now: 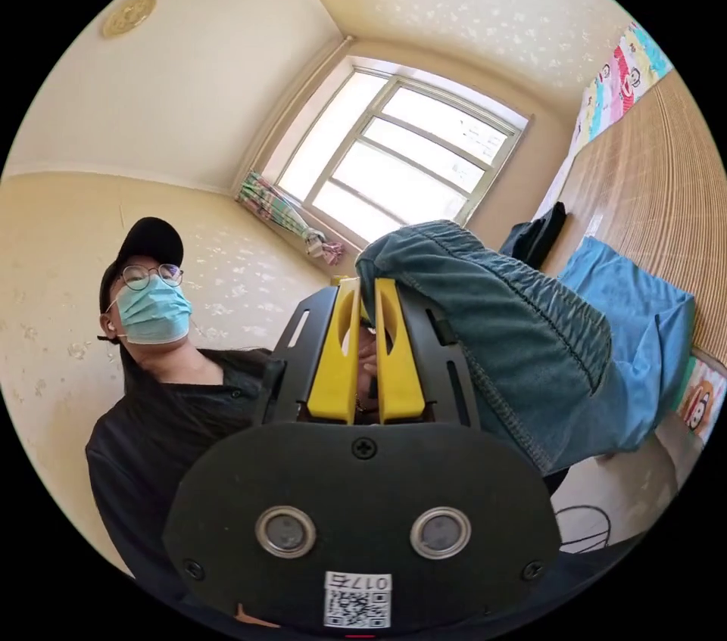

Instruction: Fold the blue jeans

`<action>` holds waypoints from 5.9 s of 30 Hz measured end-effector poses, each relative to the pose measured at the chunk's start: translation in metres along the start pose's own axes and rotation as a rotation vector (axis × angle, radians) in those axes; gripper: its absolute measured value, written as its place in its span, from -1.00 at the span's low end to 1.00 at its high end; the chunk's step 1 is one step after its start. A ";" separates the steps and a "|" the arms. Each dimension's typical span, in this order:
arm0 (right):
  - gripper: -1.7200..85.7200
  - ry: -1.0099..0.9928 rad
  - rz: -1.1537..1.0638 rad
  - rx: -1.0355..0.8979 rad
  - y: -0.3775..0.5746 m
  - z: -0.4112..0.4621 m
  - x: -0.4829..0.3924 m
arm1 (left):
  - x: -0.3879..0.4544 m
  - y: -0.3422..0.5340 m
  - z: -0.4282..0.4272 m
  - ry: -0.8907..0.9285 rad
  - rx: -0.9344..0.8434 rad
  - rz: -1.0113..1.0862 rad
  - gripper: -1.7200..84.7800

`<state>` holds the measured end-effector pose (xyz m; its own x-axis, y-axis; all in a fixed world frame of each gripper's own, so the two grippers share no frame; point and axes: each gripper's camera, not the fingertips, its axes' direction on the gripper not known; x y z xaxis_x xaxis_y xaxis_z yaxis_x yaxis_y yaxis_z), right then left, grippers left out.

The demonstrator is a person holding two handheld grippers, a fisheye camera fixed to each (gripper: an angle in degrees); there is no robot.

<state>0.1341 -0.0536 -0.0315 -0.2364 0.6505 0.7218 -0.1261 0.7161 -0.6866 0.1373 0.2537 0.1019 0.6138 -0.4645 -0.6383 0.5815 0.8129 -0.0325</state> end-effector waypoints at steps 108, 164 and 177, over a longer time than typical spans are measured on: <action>-0.73 0.683 0.316 0.086 0.029 0.006 0.086 | -0.204 -0.096 -0.027 -0.715 -0.159 -0.299 -0.92; -0.80 1.056 0.471 -0.039 -0.038 -0.091 0.126 | -0.142 0.214 -0.433 -0.560 0.429 -0.772 -0.76; -0.89 1.187 0.567 0.264 0.004 -0.141 0.109 | -0.132 0.071 -0.277 -0.641 0.168 -0.440 -0.81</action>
<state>0.2434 0.0561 0.0565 0.6389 0.7599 -0.1200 -0.5025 0.2941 -0.8130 -0.0502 0.4699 -0.0295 0.4675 -0.8836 -0.0250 0.8832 0.4681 -0.0299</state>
